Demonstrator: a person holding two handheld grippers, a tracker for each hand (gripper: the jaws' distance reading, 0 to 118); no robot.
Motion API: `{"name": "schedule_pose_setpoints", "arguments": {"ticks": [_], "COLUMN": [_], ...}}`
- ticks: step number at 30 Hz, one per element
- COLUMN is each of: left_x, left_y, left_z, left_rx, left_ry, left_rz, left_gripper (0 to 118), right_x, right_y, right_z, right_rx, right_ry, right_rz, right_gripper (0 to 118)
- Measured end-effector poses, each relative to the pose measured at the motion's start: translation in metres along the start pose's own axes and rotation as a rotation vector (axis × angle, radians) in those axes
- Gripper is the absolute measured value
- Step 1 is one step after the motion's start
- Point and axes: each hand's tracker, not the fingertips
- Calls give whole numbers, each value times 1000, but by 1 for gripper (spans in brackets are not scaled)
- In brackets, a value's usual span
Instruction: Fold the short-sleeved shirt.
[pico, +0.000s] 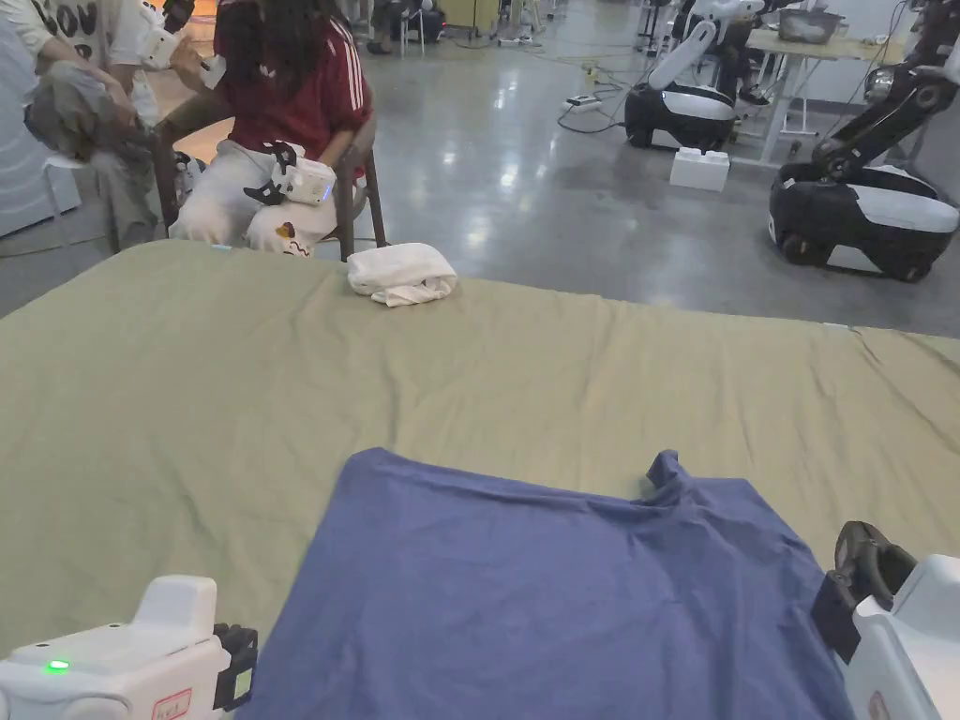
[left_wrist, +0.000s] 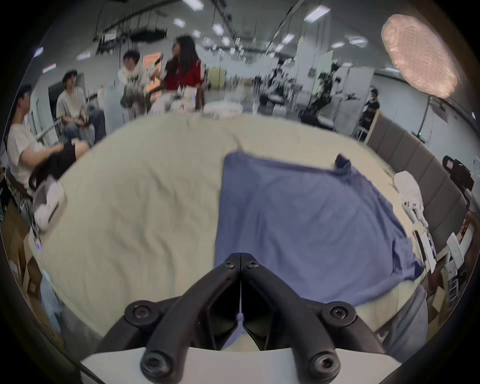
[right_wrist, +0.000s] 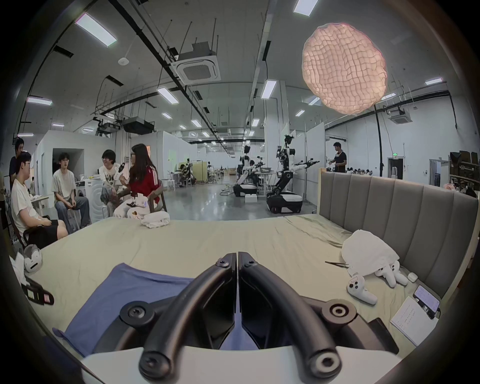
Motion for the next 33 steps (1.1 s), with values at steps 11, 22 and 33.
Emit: {"name": "schedule_pose_setpoints", "arguments": {"ticks": [11, 22, 33], "left_x": [-19, 15, -2], "left_y": [-58, -63, -67], "left_z": [-49, -41, -23], "left_rx": [-325, -298, -225], "left_ry": [83, 133, 36], "left_rz": [98, -36, -67], "left_gripper": [70, 34, 4], "right_x": [-1, 6, 74], "right_y": [-30, -50, -72], "right_z": [-5, 4, 28], "right_rx": [-109, -178, -526], "right_ry": [11, 3, -22], "right_rz": [19, 37, 65], "right_gripper": [0, 0, 61]}}
